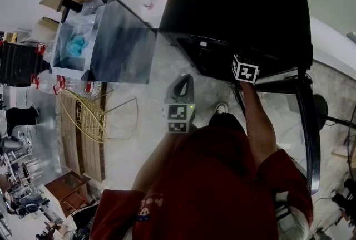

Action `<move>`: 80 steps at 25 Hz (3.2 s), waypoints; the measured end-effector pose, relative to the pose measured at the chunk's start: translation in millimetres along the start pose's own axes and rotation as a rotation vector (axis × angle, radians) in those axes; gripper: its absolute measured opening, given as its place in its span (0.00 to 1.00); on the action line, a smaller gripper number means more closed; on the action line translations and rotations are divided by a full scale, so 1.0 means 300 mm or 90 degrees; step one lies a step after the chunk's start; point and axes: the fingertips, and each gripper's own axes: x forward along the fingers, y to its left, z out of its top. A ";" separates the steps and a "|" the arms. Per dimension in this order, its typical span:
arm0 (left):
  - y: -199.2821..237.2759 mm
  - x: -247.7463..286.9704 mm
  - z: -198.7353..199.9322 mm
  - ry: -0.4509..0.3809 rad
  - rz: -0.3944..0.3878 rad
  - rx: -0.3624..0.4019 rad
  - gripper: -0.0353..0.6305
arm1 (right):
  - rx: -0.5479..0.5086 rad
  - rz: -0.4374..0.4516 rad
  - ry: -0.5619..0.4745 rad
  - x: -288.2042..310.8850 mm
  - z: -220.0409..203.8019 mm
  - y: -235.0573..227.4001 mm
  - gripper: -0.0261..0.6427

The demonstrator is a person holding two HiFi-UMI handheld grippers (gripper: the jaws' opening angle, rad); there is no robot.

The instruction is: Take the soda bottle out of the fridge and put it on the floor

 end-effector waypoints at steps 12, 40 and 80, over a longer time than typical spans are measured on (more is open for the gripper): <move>0.045 -0.033 -0.042 -0.002 0.001 -0.024 0.05 | -0.033 0.021 -0.012 -0.154 -0.055 0.097 0.47; 0.326 -0.225 -0.095 -0.013 -0.137 0.019 0.05 | 0.005 -0.035 -0.018 -0.642 -0.162 0.593 0.47; 0.094 -0.782 -0.286 -0.031 0.018 -0.005 0.05 | -0.027 0.069 -0.043 -1.166 -0.463 0.612 0.47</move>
